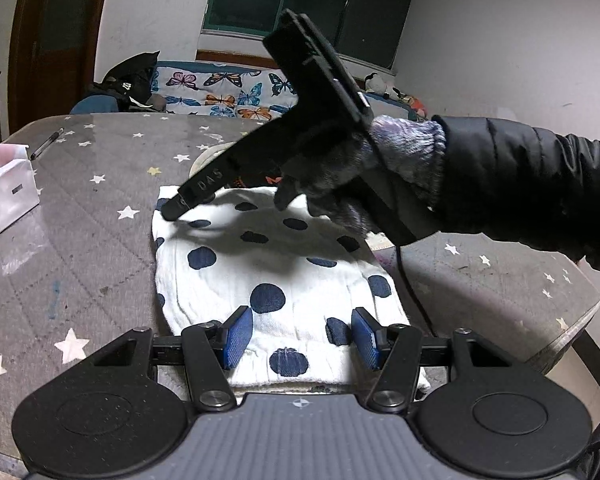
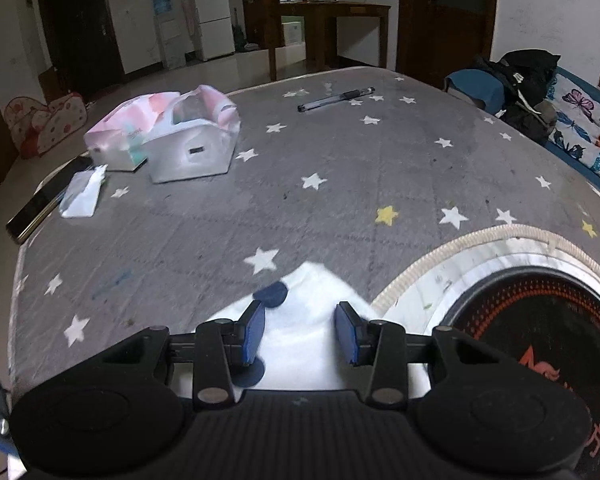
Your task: Fold clothes
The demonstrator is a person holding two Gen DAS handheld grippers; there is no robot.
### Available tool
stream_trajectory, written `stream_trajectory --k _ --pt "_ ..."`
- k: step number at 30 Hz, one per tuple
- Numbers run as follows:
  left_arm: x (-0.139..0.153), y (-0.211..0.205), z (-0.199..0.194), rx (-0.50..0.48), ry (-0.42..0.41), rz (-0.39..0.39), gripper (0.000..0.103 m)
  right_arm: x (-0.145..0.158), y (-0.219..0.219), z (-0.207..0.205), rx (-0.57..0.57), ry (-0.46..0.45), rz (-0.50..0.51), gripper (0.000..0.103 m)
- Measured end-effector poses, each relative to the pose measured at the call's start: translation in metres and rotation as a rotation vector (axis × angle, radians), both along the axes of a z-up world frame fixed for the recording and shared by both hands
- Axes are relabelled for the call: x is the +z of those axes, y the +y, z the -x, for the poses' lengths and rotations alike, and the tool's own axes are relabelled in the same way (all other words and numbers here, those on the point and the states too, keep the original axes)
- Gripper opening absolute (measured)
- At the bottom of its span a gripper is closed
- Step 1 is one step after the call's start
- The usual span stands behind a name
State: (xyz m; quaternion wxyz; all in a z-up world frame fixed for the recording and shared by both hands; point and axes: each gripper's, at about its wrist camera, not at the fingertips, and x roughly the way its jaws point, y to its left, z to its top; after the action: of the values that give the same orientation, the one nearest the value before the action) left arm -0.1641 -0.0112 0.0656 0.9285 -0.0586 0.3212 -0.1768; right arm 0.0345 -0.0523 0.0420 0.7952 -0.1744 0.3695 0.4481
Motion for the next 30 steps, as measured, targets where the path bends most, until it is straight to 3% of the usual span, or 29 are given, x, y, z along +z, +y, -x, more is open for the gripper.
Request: stream_trajectory --k 5,14,20,30 --pt "0.005 0.0 0.002 0.008 -0.01 0.001 0.059 0.007 0.003 -0.001 0.004 -0.031 0.002 0.041" --pt "0.024 0.015 0.001 0.063 -0.064 0.014 0.06 0.041 -0.05 0.043 0.061 -0.066 -0.007 0.044" --pt "0.024 0.018 -0.013 0.122 -0.056 -0.006 0.059 0.036 -0.082 0.085 0.106 -0.05 0.013 0.047" --pt "0.005 0.018 -0.026 0.165 0.03 -0.077 0.058 0.017 -0.113 0.123 0.106 -0.066 0.028 0.05"
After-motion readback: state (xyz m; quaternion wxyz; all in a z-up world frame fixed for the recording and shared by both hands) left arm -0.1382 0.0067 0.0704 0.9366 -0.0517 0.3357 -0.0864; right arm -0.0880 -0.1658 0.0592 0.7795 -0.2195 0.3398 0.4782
